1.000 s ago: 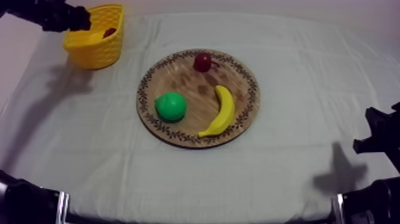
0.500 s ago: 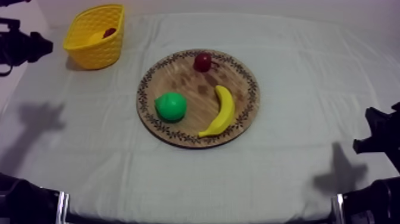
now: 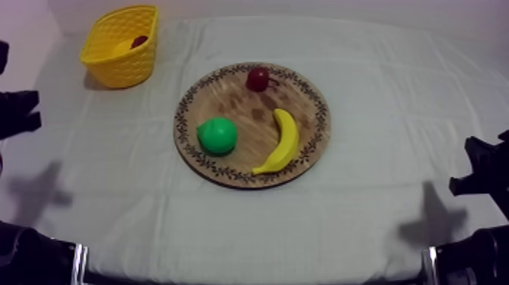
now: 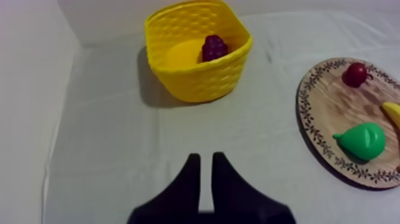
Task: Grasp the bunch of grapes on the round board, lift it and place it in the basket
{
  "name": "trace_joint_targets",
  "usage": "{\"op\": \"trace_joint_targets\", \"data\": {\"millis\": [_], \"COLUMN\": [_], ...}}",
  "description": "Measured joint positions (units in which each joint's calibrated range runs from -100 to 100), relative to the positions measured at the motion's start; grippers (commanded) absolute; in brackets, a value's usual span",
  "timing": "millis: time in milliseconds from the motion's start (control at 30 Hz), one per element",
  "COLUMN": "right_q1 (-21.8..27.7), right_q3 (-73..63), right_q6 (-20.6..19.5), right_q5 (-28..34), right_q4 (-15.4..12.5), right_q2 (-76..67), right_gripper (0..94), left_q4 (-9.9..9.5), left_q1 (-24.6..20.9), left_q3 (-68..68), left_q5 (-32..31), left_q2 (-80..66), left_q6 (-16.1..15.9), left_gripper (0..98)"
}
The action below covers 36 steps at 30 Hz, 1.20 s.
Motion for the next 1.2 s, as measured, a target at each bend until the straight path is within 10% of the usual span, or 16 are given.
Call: {"op": "trace_joint_targets", "data": {"millis": [1200], "right_q1": [0.00], "right_q3": [0.00], "right_q6": [0.00], "right_q5": [0.01], "right_q4": [0.00], "right_q2": [0.00], "right_gripper": [0.5], "left_q4": [-2.95], "left_q1": [-1.53], "left_q3": [25.01], "left_q5": [-1.94], "left_q2": [-32.78], "left_q6": [1.56], "left_gripper": [0.3]}}
